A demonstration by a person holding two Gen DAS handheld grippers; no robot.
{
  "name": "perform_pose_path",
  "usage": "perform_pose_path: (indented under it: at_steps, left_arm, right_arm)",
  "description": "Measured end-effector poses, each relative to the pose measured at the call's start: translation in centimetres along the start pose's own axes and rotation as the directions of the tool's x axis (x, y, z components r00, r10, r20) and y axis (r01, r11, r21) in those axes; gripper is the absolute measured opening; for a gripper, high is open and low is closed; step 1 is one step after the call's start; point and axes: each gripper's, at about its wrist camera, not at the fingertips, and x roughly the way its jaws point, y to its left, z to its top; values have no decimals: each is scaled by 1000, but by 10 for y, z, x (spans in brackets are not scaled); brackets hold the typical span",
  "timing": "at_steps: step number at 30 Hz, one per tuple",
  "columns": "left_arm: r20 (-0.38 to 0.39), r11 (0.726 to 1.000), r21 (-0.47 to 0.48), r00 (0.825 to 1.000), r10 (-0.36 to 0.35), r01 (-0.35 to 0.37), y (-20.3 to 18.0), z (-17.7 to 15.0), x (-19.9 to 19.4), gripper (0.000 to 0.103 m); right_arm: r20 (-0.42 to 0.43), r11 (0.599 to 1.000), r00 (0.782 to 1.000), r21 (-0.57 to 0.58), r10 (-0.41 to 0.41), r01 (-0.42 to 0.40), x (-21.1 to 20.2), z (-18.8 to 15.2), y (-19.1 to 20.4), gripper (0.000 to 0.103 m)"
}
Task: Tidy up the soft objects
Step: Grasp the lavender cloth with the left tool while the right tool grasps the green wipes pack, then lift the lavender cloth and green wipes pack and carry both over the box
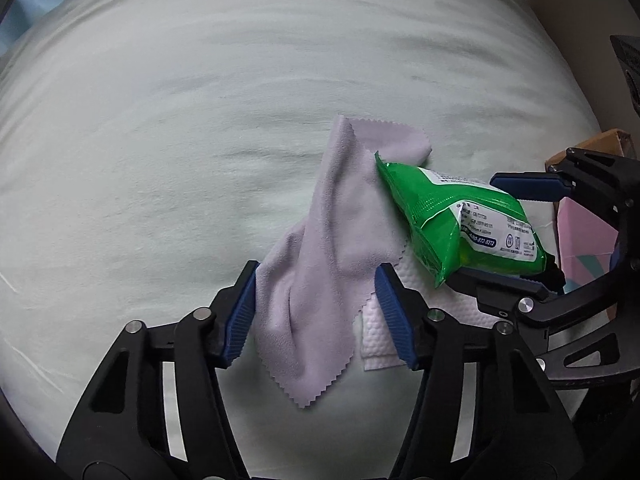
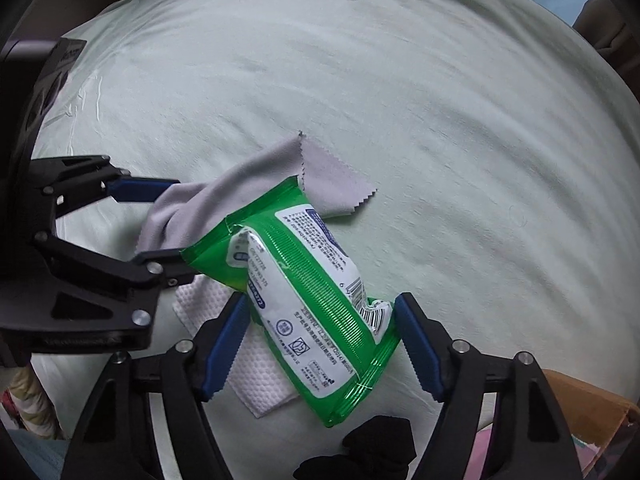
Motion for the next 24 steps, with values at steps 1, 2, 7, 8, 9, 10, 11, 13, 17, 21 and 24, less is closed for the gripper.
perform_pose_path:
  at_steps: [1, 2, 7, 8, 9, 10, 11, 13, 17, 21, 24]
  left_arm:
    - [1, 1000, -7, 1000, -3, 3, -1, 1, 0, 47]
    - [3, 1000, -24, 1000, -11, 11, 2, 2, 0, 38]
    - [2, 996, -72, 999, -49, 49, 15, 7, 2, 15]
    - [3, 997, -67, 999, -50, 50, 10, 8, 1, 13]
    - [4, 997, -56, 999, -49, 49, 7, 8, 0, 10]
    - [5, 998, -49, 999, -48, 48, 6, 7, 0, 9]
    - [7, 998, -46, 999, -48, 48, 6, 7, -1, 7]
    - [13, 997, -54, 999, -52, 53, 6, 6, -5, 6]
    - [43, 995, -79, 997, -57, 61, 10, 6, -17, 5]
    - [69, 994, -91, 996, -54, 60, 18, 6, -33, 5]
    - [91, 993, -98, 995, -50, 59, 21, 7, -47, 5]
  right_arm:
    - [5, 1000, 1000, 4, 5, -5, 0, 0, -1, 67]
    - [8, 1000, 1000, 8, 10, -10, 0, 1, -2, 66]
    - [28, 999, 999, 41, 27, -28, -5, -4, -4, 56]
    - [32, 999, 999, 47, 27, -28, -5, -4, -4, 54]
    - [38, 998, 999, 52, 25, -27, -6, -4, -4, 53]
    - [43, 998, 999, 51, 23, -25, -6, -5, -3, 51]
    - [47, 998, 999, 50, 22, -25, -8, -4, -2, 48]
    - [56, 998, 998, 57, 21, -24, -11, -4, -1, 45]
    - [78, 995, 997, 99, 16, -24, -19, -7, -4, 43]
    - [101, 989, 995, 144, 11, -26, -31, -13, -8, 40]
    - [124, 986, 992, 166, 3, -24, -44, -18, -7, 39]
